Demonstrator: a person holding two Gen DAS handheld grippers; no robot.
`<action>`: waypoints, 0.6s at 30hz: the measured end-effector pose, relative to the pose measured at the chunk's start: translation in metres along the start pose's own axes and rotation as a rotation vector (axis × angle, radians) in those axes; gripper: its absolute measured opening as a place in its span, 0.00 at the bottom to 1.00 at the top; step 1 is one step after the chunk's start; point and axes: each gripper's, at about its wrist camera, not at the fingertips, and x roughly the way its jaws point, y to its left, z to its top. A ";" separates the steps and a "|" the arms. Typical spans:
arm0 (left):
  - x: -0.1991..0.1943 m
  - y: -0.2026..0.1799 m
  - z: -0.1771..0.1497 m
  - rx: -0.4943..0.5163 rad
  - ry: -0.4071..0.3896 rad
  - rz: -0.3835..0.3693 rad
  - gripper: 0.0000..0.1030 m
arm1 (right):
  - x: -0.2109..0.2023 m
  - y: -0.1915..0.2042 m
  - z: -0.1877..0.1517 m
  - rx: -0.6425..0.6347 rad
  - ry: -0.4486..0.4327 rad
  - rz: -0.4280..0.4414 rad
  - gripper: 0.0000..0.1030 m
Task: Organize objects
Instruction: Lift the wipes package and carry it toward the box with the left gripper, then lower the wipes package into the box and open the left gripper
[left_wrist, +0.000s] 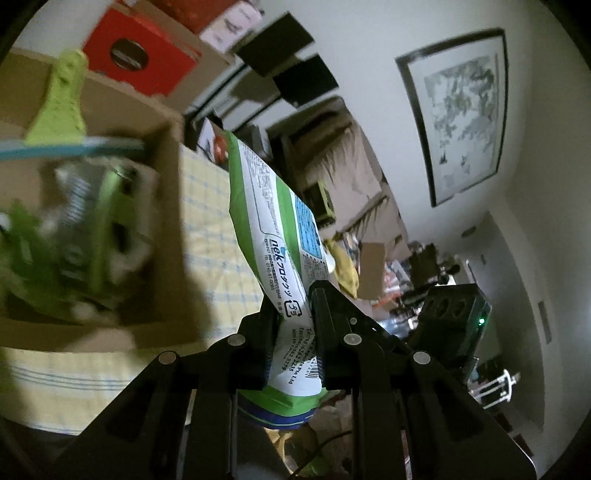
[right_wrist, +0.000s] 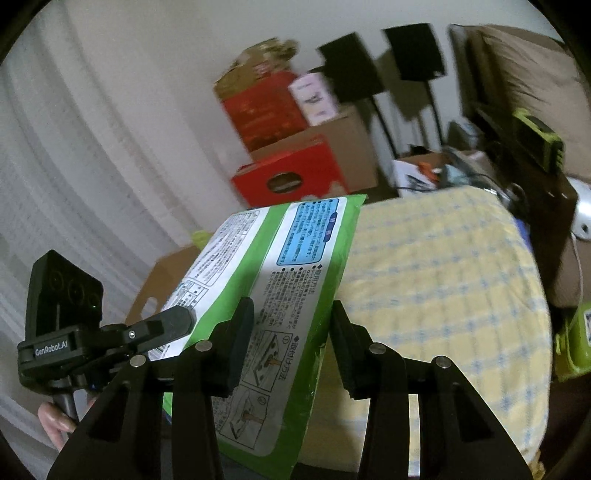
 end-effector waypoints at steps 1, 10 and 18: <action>-0.009 0.004 0.003 -0.003 -0.010 0.006 0.16 | 0.006 0.009 0.002 -0.014 0.005 0.007 0.41; -0.098 0.050 0.034 0.004 -0.110 0.110 0.17 | 0.086 0.092 0.016 -0.073 0.099 0.135 0.41; -0.155 0.103 0.058 -0.050 -0.148 0.155 0.17 | 0.147 0.148 0.020 -0.111 0.188 0.175 0.41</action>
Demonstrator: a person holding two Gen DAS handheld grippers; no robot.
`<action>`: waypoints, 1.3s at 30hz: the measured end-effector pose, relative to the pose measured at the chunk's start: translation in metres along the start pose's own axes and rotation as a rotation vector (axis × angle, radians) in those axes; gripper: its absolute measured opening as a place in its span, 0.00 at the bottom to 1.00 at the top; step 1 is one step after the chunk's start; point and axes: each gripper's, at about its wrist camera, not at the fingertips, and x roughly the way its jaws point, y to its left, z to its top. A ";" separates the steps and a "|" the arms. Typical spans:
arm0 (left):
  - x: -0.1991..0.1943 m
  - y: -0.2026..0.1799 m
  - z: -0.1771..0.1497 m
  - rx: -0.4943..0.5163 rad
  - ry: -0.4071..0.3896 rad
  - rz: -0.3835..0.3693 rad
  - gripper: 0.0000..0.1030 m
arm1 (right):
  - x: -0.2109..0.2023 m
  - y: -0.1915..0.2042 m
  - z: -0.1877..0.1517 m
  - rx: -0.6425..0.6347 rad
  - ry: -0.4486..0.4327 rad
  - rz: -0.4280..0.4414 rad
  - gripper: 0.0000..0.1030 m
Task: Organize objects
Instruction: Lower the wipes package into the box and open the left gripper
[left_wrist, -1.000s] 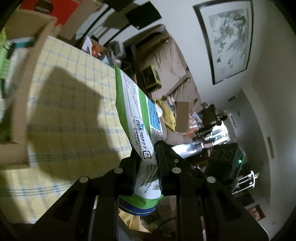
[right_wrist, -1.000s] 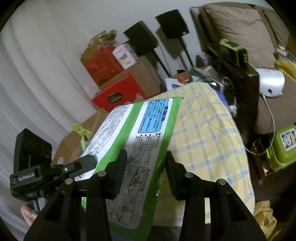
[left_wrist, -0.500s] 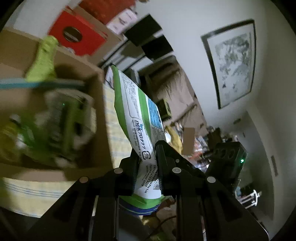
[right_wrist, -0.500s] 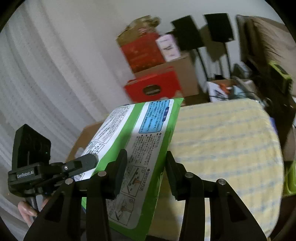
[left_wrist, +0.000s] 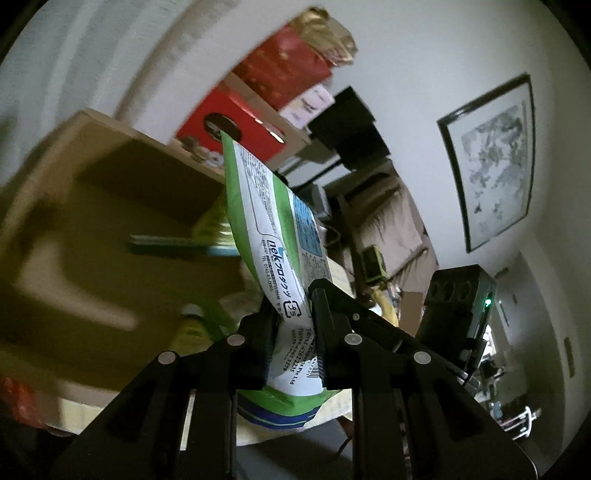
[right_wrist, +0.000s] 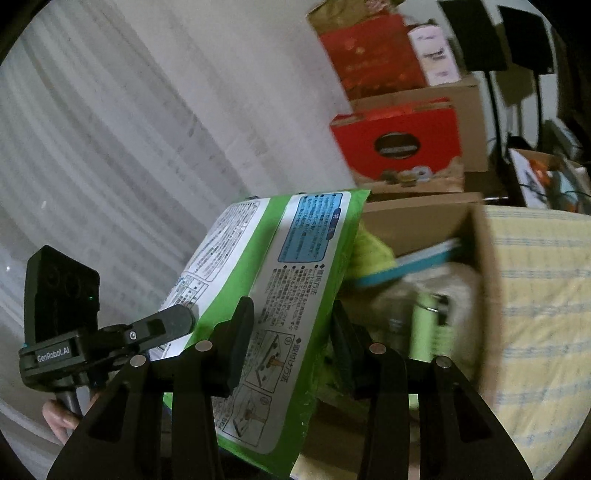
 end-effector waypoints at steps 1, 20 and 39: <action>-0.004 0.007 0.004 -0.003 -0.001 0.007 0.17 | 0.008 0.003 0.003 -0.001 0.010 0.002 0.41; -0.007 0.105 0.029 -0.066 0.066 0.108 0.17 | 0.115 0.024 -0.007 -0.022 0.216 -0.039 0.41; 0.006 0.048 -0.011 0.175 0.105 0.547 0.60 | 0.081 0.030 -0.023 -0.100 0.184 -0.085 0.36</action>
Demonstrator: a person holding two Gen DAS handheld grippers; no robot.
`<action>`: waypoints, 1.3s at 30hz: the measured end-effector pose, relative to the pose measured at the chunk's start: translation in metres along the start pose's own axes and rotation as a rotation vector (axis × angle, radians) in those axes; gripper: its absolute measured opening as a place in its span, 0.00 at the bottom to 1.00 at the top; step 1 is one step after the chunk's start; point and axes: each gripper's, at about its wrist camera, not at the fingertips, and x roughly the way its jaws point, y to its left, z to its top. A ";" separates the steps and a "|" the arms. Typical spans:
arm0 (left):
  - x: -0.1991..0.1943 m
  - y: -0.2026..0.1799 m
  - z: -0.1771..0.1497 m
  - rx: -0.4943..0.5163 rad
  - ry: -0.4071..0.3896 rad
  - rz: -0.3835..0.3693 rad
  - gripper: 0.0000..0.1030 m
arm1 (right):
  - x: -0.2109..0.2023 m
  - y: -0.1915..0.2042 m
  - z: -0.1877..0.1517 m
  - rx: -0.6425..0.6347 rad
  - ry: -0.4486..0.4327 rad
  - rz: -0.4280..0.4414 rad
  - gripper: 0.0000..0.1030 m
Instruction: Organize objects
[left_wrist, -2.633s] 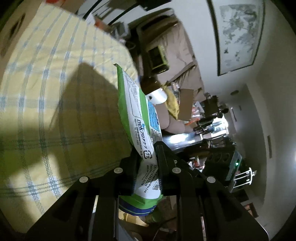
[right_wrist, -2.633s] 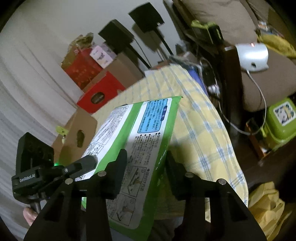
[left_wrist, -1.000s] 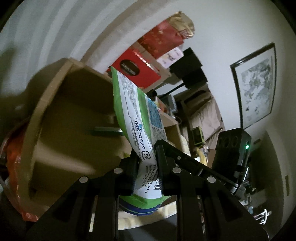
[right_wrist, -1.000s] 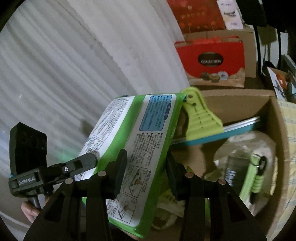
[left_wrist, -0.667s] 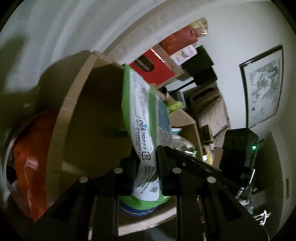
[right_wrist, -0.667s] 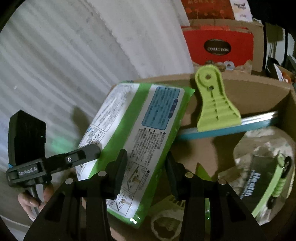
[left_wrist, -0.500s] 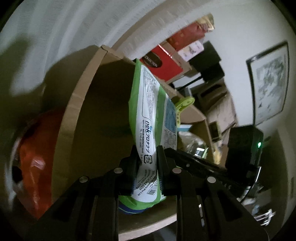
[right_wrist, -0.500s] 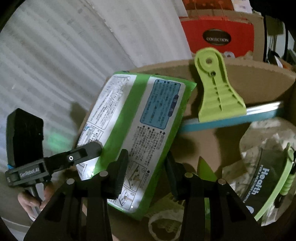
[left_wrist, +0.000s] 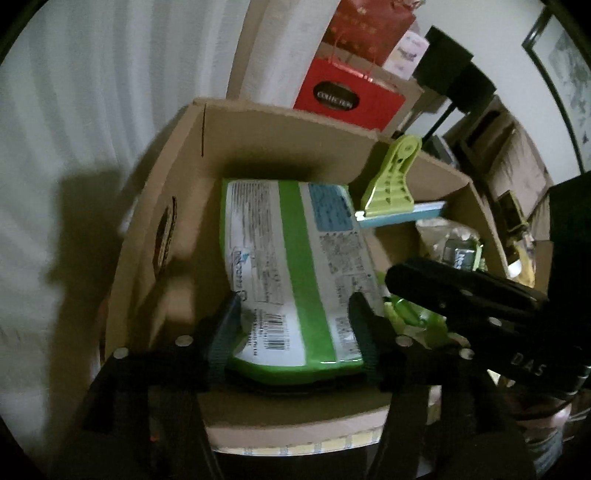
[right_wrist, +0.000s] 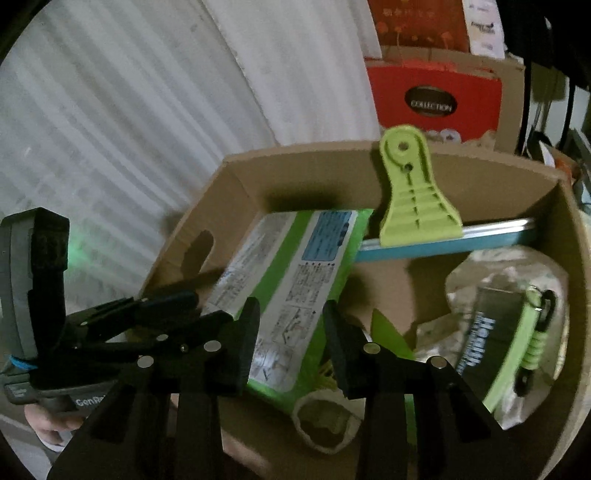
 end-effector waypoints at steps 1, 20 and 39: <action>-0.003 -0.002 0.001 -0.002 -0.013 0.006 0.63 | -0.005 -0.002 -0.003 0.000 -0.007 0.001 0.36; -0.067 -0.047 -0.018 0.024 -0.192 -0.043 0.88 | -0.086 -0.010 -0.044 -0.075 -0.143 -0.225 0.61; -0.081 -0.119 -0.066 0.174 -0.215 -0.038 0.93 | -0.143 -0.032 -0.094 -0.014 -0.195 -0.324 0.77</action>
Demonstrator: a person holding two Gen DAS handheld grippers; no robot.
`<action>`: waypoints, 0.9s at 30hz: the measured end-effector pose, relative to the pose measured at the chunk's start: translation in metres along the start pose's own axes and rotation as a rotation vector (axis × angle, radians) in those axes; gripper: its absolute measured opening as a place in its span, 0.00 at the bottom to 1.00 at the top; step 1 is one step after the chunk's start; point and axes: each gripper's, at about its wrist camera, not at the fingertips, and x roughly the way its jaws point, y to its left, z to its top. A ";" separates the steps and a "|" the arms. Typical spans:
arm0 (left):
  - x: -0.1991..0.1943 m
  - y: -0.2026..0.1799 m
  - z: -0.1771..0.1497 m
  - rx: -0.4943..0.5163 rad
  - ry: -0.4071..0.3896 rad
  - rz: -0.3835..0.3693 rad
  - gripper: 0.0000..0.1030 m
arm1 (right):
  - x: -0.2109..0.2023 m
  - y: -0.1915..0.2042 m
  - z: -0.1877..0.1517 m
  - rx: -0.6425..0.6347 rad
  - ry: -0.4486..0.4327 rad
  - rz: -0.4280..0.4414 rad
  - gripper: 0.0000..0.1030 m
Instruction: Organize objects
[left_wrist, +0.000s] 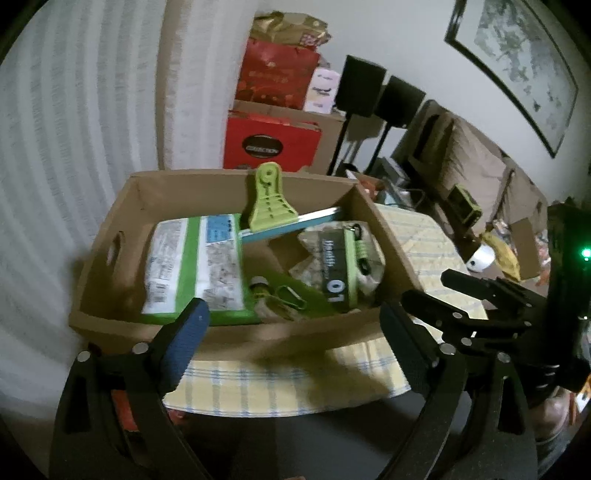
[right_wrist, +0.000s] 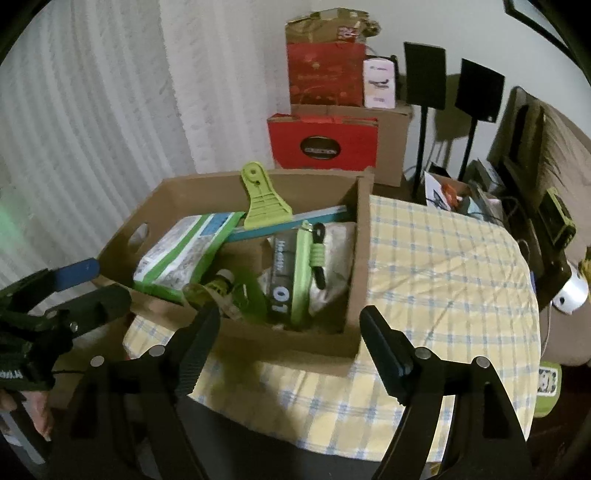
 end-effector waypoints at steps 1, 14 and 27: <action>-0.002 -0.004 -0.002 0.002 -0.006 0.001 0.93 | -0.002 -0.002 -0.001 0.006 -0.002 -0.003 0.78; -0.009 -0.043 -0.018 0.014 -0.028 0.047 1.00 | -0.039 -0.038 -0.024 0.085 -0.037 -0.072 0.95; -0.009 -0.073 -0.032 0.033 -0.025 0.075 1.00 | -0.068 -0.068 -0.051 0.111 -0.097 -0.207 0.99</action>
